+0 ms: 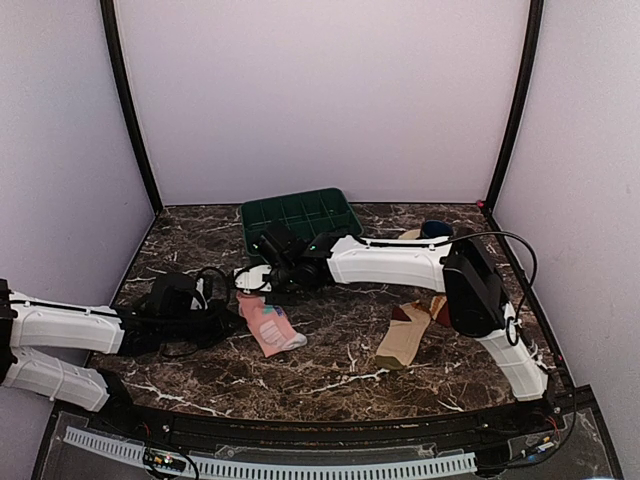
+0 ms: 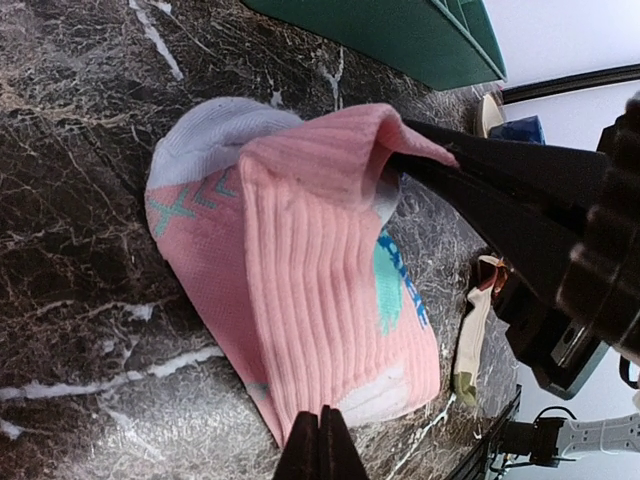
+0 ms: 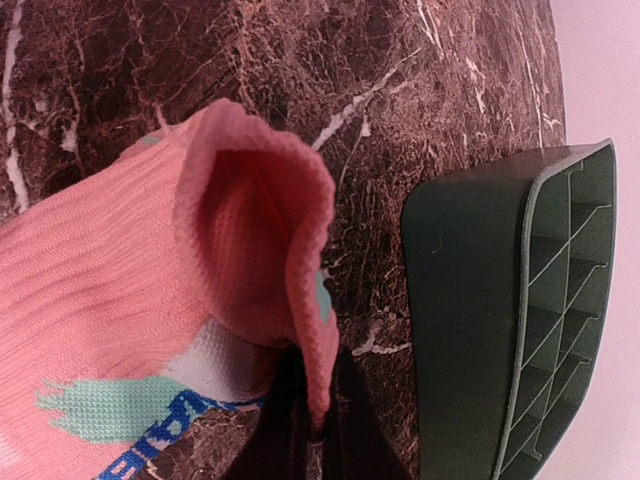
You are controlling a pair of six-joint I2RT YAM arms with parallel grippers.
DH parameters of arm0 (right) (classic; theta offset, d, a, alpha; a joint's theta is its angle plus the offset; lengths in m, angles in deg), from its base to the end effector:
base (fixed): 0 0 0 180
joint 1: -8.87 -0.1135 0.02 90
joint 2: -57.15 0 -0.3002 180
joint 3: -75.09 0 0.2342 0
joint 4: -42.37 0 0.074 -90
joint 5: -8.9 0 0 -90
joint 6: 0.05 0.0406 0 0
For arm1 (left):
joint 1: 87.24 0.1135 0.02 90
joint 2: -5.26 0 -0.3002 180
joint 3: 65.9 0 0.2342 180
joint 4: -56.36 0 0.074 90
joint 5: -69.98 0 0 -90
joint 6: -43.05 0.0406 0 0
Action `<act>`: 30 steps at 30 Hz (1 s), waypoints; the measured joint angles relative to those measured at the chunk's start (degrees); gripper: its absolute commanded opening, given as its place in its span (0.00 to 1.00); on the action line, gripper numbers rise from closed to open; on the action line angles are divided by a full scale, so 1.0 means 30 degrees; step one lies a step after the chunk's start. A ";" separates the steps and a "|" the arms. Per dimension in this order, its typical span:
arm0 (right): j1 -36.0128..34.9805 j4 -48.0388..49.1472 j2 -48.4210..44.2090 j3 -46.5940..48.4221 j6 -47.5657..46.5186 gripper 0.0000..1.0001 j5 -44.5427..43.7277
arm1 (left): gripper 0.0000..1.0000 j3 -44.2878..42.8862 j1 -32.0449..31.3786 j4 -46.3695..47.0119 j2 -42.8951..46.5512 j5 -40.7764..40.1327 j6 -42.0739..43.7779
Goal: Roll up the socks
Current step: Fold the sock at the center of the board.
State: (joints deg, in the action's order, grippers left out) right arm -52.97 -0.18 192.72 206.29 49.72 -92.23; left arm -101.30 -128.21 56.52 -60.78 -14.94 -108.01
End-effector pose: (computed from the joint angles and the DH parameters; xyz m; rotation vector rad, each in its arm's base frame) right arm 0.2644 0.4774 0.2227 -1.7844 1.5603 -0.0514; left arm 0.1473 -0.1327 0.2104 -0.3472 2.2976 -1.0972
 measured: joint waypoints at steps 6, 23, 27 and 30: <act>0.0357 0.0423 0.0372 0.0204 0.0000 0.01 0.0335 | 0.01 -0.0248 0.0000 0.0226 -0.1005 0.0000 0.0160; 0.0474 0.0831 0.1384 0.0503 0.0073 0.30 0.1311 | 0.02 -0.0670 0.0539 0.1275 -0.2273 0.0015 0.0291; 0.0481 0.0991 0.1384 0.0510 0.0328 0.46 0.1304 | 0.02 -0.0670 0.0568 0.1406 -0.2477 0.0007 0.0306; 0.0517 0.1195 0.1384 0.0510 0.0415 0.49 0.1319 | 0.04 -0.0670 0.0590 0.1464 -0.2528 0.0007 0.0306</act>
State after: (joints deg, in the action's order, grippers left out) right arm -51.42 3.40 196.87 207.82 50.97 -88.28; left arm -103.31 -126.44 60.91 -68.37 -14.92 -107.09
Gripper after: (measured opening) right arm 0.471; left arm 0.026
